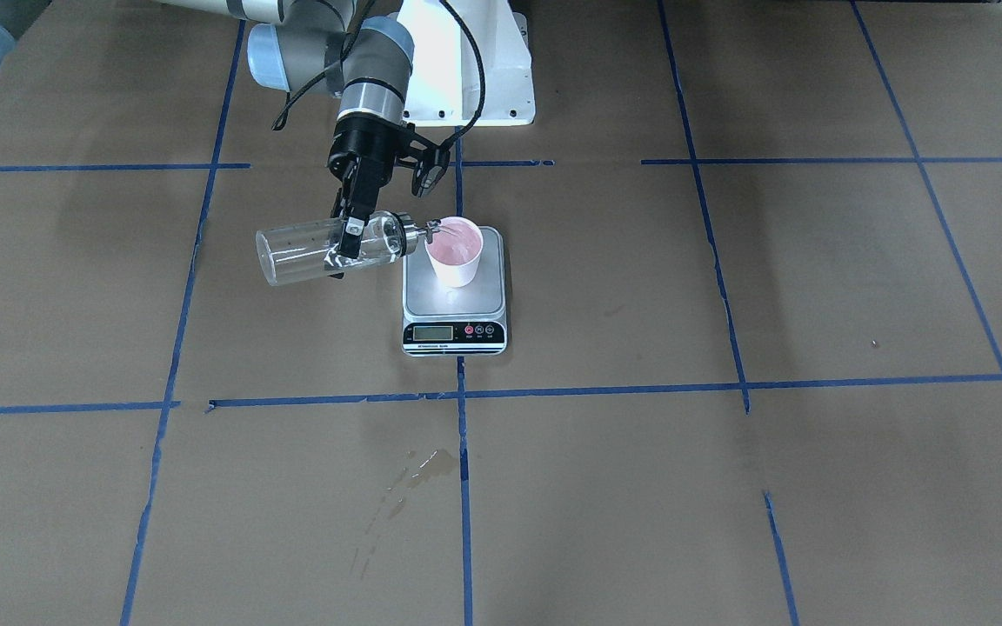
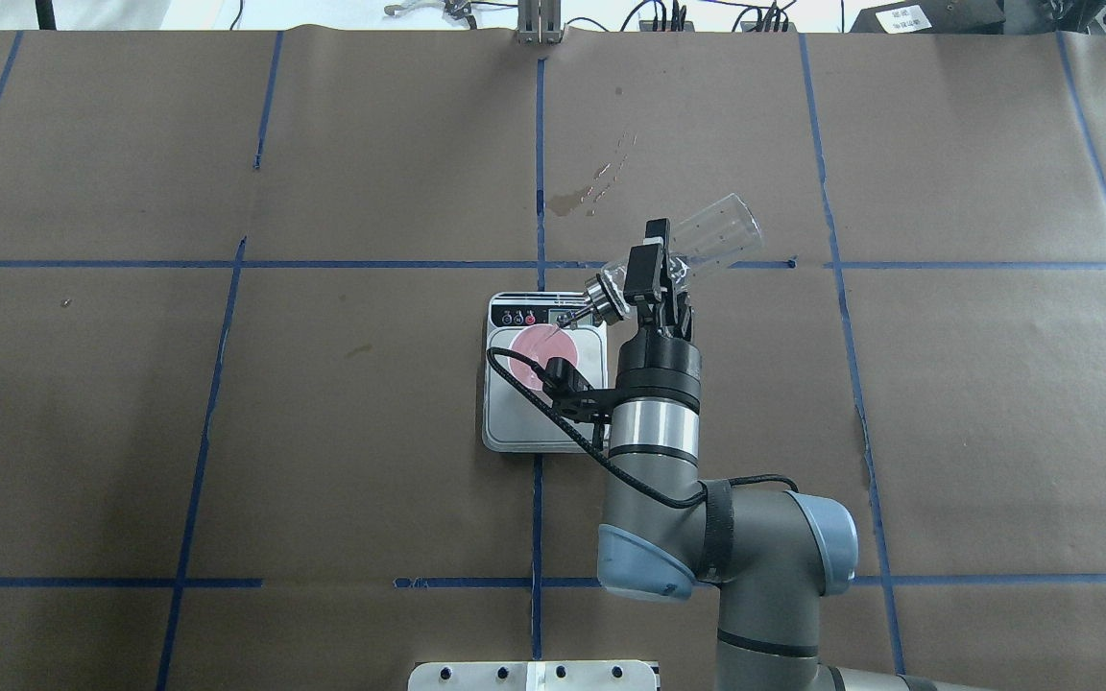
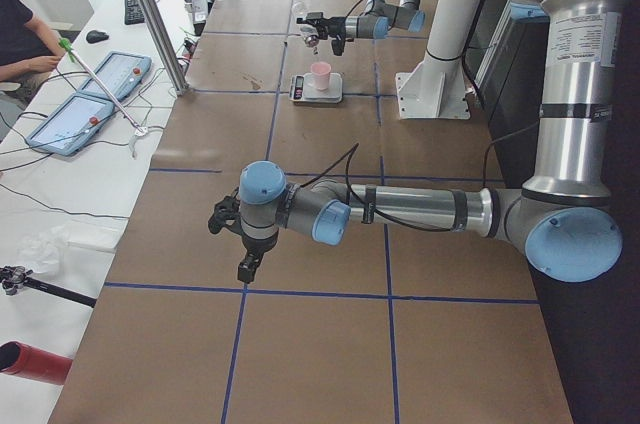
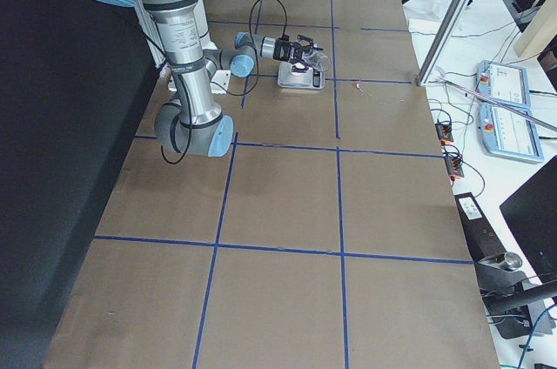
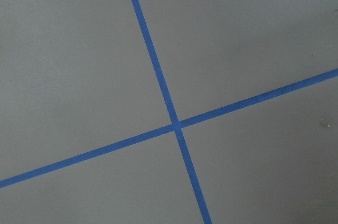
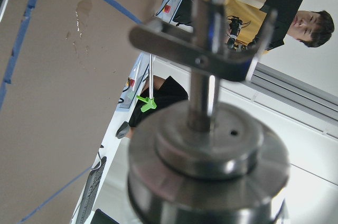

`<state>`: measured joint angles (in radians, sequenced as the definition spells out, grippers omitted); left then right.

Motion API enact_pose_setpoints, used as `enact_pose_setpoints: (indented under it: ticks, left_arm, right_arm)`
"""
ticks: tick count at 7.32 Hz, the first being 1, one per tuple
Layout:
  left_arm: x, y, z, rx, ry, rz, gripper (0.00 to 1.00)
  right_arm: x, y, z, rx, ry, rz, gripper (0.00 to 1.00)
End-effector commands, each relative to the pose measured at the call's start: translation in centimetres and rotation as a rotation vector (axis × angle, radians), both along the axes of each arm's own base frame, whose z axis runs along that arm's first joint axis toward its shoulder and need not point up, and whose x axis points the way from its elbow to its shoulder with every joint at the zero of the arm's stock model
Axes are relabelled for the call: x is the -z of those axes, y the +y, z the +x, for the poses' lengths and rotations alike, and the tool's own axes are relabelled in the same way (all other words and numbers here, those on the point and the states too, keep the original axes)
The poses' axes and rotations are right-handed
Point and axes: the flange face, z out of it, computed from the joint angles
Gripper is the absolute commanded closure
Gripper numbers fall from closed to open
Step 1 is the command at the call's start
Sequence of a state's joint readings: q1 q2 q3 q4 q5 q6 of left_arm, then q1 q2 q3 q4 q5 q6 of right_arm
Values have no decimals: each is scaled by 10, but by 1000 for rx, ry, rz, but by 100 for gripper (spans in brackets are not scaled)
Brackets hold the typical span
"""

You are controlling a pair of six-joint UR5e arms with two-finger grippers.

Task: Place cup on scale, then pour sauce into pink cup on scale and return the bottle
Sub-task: 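Tilt the bottle spout down into the pink cup with the right gripper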

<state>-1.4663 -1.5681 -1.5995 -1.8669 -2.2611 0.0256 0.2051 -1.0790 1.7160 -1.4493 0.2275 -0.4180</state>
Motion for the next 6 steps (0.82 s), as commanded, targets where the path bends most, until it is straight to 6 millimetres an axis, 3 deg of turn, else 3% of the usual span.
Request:
enact_pose_setpoints:
  ticks: [1,6]
  left_arm:
    - [2,0,0,1,1,2,0]
    - [4,-1,0,2,1,6,0]
  right_arm:
    - [-11,2,3,15,-97,-8,100]
    - [-5,8,7,32,-405,-18,100]
